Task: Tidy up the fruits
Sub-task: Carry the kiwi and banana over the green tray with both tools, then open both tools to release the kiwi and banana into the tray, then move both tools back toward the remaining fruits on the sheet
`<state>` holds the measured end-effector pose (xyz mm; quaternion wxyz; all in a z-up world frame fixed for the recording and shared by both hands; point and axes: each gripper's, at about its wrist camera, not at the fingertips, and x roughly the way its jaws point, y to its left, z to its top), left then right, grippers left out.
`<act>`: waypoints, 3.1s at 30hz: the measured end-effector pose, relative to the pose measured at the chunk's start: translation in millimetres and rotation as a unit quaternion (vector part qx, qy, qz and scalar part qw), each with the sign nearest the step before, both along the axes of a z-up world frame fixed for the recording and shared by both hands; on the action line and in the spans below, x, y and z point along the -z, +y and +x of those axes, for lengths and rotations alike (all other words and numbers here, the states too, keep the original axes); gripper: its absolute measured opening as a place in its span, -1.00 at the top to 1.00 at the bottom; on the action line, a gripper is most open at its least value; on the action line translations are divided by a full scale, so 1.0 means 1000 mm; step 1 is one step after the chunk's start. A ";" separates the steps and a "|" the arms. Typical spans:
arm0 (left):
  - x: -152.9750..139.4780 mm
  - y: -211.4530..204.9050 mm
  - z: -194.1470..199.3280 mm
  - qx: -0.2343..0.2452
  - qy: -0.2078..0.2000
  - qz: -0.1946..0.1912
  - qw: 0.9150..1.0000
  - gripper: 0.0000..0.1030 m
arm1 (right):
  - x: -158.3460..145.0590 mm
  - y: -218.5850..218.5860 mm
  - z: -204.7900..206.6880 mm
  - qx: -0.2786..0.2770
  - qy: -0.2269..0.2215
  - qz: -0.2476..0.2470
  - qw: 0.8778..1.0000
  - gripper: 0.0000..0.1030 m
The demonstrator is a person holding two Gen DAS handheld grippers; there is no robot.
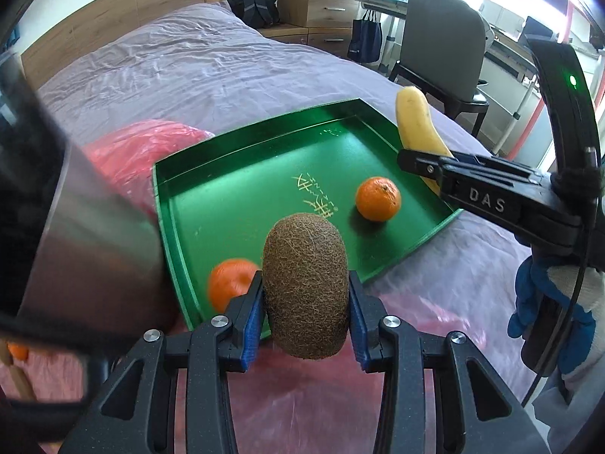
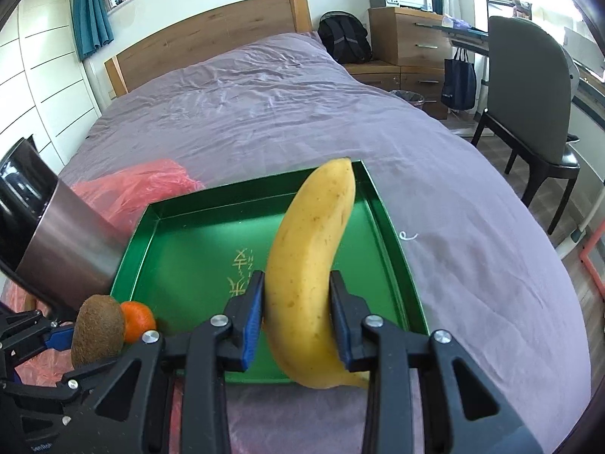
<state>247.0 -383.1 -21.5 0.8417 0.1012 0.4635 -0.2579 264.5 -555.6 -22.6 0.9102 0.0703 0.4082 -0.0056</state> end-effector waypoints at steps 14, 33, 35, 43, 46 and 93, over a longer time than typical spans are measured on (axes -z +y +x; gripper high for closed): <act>0.046 -0.029 0.039 -0.001 0.017 0.016 1.000 0.33 | 0.052 -0.007 0.080 -0.015 0.060 -0.004 0.998 0.63; 0.053 -0.040 0.019 0.025 -0.026 0.049 0.998 0.26 | 0.061 -0.002 0.071 0.000 0.055 -0.025 0.998 0.43; 0.050 -0.038 0.022 0.023 -0.020 0.042 0.999 0.21 | 0.058 -0.004 0.069 0.006 0.053 -0.024 0.998 0.23; 0.012 -0.019 0.006 0.023 -0.043 0.020 0.999 -0.14 | 0.026 -0.007 0.043 0.021 0.026 -0.020 0.999 -0.10; -0.001 -0.010 -0.005 0.026 -0.044 0.011 0.999 -0.15 | 0.012 -0.005 0.027 0.028 0.015 -0.022 0.999 -0.36; -0.007 0.328 -0.180 -0.193 -0.056 0.005 0.980 -0.51 | -0.031 0.226 -0.209 -0.076 0.016 -0.004 0.997 -1.00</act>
